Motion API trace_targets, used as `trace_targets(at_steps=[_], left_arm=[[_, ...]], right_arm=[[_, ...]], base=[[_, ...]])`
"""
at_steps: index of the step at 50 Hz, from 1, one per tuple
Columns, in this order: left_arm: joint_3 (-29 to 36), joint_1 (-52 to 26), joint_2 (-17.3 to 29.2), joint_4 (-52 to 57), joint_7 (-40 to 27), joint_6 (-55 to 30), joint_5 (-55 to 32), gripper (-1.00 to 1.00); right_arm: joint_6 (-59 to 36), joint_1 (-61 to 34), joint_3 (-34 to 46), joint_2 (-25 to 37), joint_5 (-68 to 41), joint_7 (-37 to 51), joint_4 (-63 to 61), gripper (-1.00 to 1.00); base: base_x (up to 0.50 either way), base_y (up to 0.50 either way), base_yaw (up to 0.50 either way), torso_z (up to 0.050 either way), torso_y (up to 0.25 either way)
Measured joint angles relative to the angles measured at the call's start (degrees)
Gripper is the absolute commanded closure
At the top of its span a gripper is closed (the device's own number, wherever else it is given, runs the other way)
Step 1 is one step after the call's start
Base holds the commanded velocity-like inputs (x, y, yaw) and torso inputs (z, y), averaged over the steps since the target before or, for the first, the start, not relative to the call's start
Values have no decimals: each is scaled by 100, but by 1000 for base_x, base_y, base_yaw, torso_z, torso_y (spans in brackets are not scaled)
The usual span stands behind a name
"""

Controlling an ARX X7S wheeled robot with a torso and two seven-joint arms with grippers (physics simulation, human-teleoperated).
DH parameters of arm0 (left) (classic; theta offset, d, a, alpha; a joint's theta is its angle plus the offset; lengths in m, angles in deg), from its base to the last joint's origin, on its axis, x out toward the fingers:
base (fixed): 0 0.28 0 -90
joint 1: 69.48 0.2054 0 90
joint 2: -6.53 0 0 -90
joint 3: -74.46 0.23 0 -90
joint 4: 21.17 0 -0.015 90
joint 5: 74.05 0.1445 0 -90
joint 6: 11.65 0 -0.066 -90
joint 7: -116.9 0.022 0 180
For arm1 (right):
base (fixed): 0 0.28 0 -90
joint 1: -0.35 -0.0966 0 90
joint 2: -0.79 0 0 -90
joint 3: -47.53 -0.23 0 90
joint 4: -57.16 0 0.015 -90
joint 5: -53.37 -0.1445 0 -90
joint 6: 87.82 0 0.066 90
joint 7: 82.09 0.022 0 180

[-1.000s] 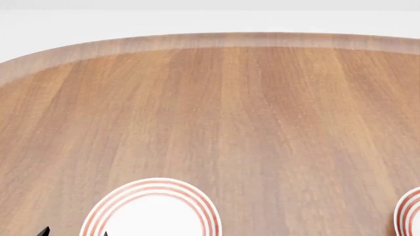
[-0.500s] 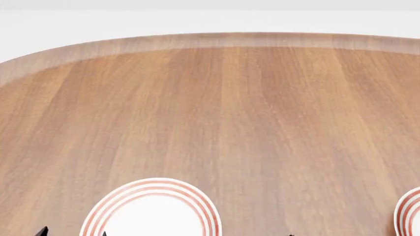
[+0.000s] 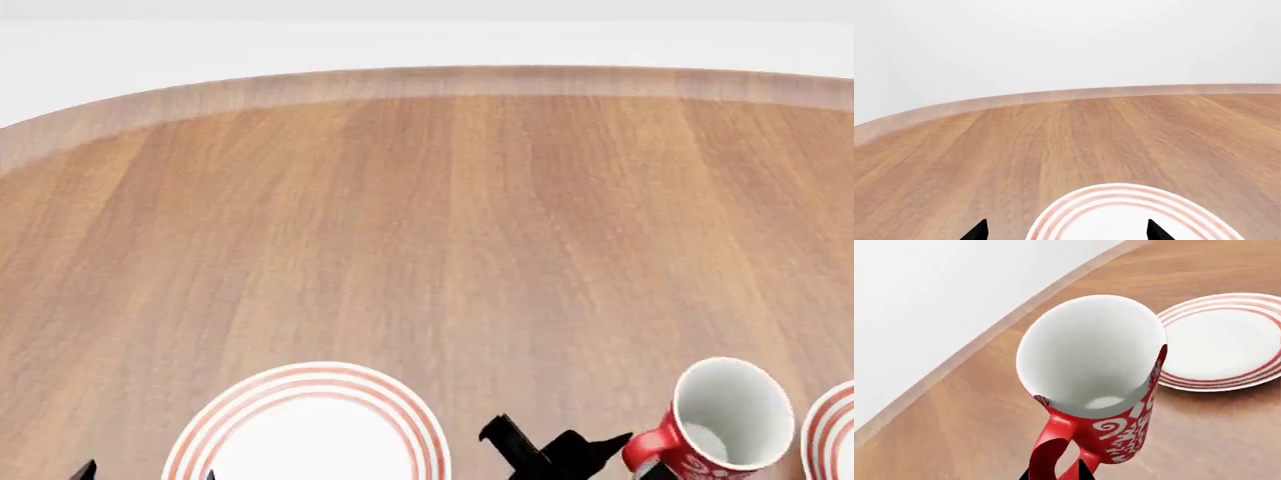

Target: Put the red mug on the left plate.

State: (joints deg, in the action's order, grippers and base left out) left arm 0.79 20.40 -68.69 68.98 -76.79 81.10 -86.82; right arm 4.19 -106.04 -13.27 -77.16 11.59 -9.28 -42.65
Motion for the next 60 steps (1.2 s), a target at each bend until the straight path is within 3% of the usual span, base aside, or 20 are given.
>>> trace_targets(at_steps=[26,60], left_arm=[[42,7,50,30,-67,12,-27,-100],[94,-14,95,12,-114,42,-89,-100]], right_arm=[[-136,-321,1095,172,123,-1688,127,100],[35,-768,1767,50,-332,-4255,1794,100]], base=[[0,0,0,0,0],[0,0,0,0,0]])
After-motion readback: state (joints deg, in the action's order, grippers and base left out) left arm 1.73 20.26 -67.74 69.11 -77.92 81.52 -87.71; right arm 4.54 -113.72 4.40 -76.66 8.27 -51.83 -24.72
